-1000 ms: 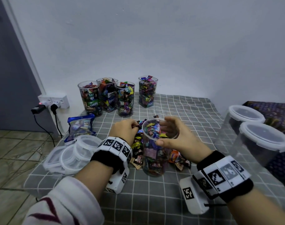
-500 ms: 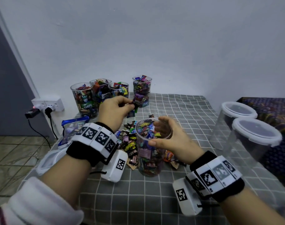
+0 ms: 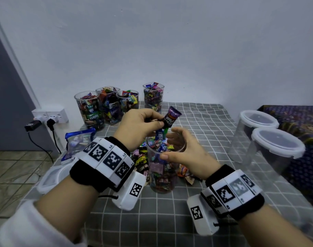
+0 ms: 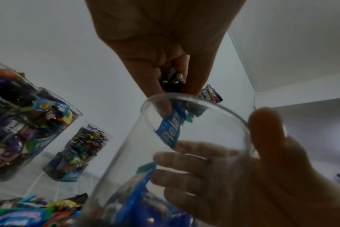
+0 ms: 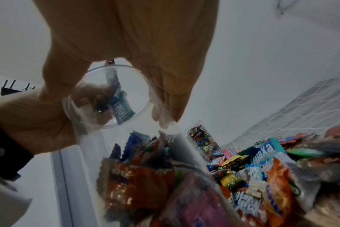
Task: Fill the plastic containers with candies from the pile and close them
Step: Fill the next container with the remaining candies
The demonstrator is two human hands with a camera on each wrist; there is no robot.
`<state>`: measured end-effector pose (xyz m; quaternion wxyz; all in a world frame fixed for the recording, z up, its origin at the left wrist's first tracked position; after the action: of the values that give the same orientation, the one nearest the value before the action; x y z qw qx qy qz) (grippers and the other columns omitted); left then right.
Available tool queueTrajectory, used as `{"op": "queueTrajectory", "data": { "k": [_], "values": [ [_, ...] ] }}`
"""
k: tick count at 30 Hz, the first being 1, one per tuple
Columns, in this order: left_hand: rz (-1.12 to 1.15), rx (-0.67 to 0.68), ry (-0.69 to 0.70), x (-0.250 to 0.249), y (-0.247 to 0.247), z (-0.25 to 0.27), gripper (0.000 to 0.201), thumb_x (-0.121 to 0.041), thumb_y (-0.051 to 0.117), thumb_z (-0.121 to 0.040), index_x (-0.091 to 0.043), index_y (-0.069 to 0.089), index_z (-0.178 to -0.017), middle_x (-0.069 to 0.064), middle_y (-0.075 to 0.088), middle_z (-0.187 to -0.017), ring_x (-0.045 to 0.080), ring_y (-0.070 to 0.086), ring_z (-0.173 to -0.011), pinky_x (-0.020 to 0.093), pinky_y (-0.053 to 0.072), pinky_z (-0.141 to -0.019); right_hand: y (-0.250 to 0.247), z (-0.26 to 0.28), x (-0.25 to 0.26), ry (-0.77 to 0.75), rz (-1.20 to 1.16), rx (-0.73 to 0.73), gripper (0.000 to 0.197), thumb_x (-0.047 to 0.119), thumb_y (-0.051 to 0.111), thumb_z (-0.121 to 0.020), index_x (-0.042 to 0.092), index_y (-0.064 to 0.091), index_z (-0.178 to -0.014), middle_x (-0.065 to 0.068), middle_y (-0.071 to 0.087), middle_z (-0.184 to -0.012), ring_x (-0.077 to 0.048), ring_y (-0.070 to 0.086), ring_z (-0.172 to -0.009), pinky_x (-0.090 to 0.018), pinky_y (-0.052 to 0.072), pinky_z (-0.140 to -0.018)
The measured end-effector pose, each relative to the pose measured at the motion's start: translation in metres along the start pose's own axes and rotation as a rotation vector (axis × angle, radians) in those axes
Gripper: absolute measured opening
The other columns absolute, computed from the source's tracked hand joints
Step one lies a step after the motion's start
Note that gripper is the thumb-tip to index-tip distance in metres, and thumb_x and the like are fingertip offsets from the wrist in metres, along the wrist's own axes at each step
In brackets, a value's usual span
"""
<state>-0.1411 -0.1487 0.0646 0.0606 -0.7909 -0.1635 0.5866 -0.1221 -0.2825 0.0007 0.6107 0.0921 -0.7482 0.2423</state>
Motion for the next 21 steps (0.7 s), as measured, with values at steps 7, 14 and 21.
{"op": "queueTrajectory", "data": {
  "k": [7, 14, 21],
  "values": [
    [-0.086, 0.034, 0.040, 0.003, 0.003, 0.005, 0.019, -0.004, 0.067, -0.082, -0.024, 0.068, -0.081, -0.003, 0.070, -0.082, 0.003, 0.063, -0.072, 0.022, 0.054, -0.075, 0.000, 0.000, -0.002, -0.015, -0.004, 0.011, 0.086, 0.031, 0.078, -0.053, 0.022, 0.036, -0.127, 0.011, 0.055, -0.115, 0.002, 0.054, -0.107, -0.016, 0.045, -0.090],
    [-0.056, -0.064, 0.083, -0.001, -0.002, 0.008, 0.022, -0.008, 0.060, -0.088, -0.027, 0.068, -0.080, 0.004, 0.070, -0.083, 0.023, 0.067, -0.084, 0.038, 0.057, -0.073, 0.001, 0.000, -0.002, -0.004, 0.001, 0.016, 0.090, 0.033, 0.080, -0.053, 0.021, 0.035, -0.130, 0.013, 0.052, -0.118, 0.001, 0.051, -0.112, -0.023, 0.042, -0.100],
    [-0.142, -0.222, -0.017, 0.027, -0.033, -0.001, 0.023, -0.013, 0.058, -0.089, -0.031, 0.067, -0.079, -0.005, 0.068, -0.083, 0.016, 0.062, -0.080, 0.036, 0.051, -0.075, -0.012, -0.003, -0.013, 0.032, 0.363, 0.185, 0.128, 0.048, 0.086, -0.052, 0.029, 0.005, -0.148, 0.001, 0.029, -0.149, -0.015, 0.030, -0.137, -0.038, 0.026, -0.115]
  ]
}}
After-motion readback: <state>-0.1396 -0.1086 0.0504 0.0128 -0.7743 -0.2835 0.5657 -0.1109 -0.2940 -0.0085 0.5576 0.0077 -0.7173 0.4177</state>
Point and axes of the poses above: each hand's wrist, its own z-axis away from the middle knuckle, its own y-axis out of the palm, x = y × z, the point moved 7 cm from there along -z, towards the middle knuckle
